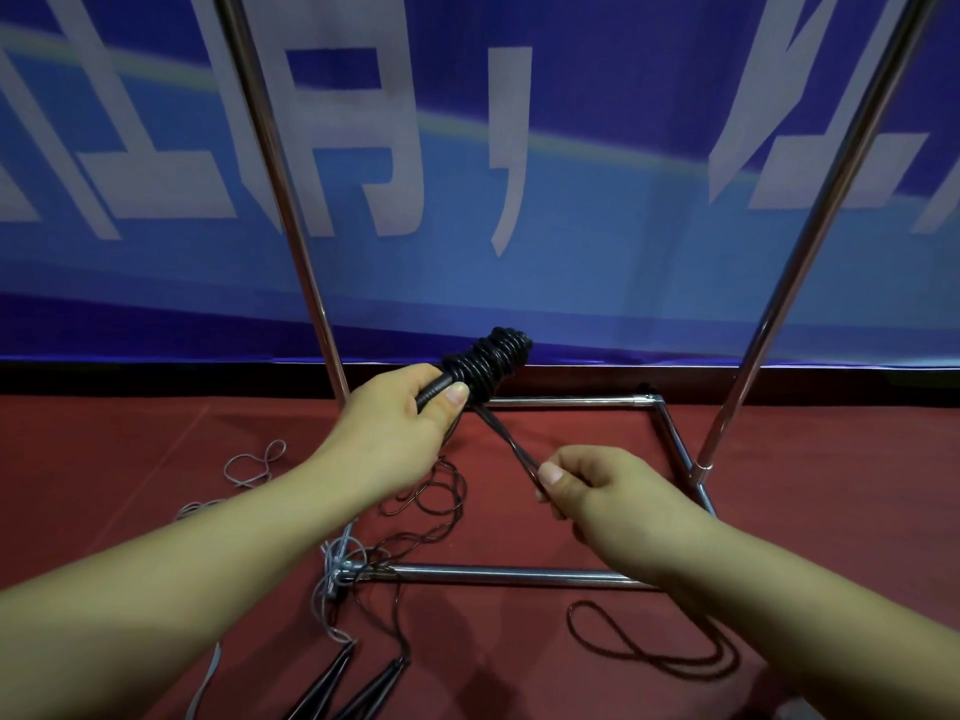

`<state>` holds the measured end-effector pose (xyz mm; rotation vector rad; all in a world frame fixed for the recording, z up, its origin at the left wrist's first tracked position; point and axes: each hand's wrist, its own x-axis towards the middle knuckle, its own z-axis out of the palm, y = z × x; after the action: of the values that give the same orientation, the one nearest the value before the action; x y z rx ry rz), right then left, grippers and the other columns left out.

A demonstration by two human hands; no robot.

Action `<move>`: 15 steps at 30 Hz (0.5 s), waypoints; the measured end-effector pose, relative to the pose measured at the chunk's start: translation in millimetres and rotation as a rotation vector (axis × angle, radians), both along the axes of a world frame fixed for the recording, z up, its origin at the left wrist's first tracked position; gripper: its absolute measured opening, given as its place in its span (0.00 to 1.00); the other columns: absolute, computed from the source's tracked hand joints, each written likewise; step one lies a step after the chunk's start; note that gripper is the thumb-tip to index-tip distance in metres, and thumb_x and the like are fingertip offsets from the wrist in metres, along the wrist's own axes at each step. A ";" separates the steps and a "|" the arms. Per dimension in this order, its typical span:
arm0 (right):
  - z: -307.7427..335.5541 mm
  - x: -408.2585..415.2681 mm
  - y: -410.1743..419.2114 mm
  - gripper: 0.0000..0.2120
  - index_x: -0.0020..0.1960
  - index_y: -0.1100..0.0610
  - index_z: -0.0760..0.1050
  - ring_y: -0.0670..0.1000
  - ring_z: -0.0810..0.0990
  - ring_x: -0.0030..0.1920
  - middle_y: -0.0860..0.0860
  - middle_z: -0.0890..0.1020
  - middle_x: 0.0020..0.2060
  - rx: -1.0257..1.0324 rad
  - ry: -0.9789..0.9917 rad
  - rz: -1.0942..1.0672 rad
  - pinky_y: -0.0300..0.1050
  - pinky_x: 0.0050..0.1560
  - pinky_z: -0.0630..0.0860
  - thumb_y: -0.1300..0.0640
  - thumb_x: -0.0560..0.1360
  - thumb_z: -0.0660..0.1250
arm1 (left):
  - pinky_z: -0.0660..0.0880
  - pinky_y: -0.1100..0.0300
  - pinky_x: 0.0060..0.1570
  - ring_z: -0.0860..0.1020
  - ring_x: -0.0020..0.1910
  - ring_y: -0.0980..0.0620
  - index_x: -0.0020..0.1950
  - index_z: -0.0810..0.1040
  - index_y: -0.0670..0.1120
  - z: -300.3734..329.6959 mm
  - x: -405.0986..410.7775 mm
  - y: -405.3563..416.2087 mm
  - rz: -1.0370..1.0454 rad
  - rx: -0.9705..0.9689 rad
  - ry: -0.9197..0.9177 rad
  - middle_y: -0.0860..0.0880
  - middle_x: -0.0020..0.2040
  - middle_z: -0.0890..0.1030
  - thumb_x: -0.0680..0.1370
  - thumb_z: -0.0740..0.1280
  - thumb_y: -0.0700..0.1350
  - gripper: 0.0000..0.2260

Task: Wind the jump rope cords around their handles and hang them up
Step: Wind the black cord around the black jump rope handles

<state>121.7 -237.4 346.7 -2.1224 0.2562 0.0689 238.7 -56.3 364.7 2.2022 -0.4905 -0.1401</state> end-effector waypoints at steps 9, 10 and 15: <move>9.1 -6.2 6.5 0.18 0.38 0.57 0.71 0.47 0.67 0.31 0.53 0.72 0.31 -0.229 -0.336 0.218 0.43 0.34 0.66 0.45 0.80 0.64 | 0.80 0.46 0.38 0.83 0.32 0.44 0.45 0.78 0.53 -6.4 1.5 -0.7 -0.063 0.051 -0.024 0.50 0.32 0.78 0.81 0.64 0.53 0.08; 10.3 -5.8 5.6 0.17 0.40 0.58 0.74 0.46 0.68 0.31 0.52 0.72 0.31 -0.221 -0.353 0.213 0.41 0.35 0.67 0.47 0.80 0.63 | 0.80 0.45 0.38 0.82 0.33 0.43 0.46 0.78 0.53 -6.8 0.4 -1.0 -0.077 0.077 -0.040 0.52 0.31 0.77 0.81 0.65 0.53 0.07; 19.9 -2.1 -1.2 0.09 0.47 0.53 0.80 0.46 0.78 0.41 0.45 0.81 0.37 -0.265 -0.427 0.105 0.43 0.45 0.73 0.51 0.81 0.63 | 0.74 0.54 0.35 0.77 0.31 0.52 0.46 0.74 0.54 -7.9 -6.6 -3.0 -0.196 0.241 -0.120 0.53 0.31 0.77 0.81 0.65 0.54 0.07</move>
<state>119.6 -238.7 366.6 -2.3489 -0.1055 -0.3719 232.1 -59.2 356.8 2.4029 -0.7928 -0.1806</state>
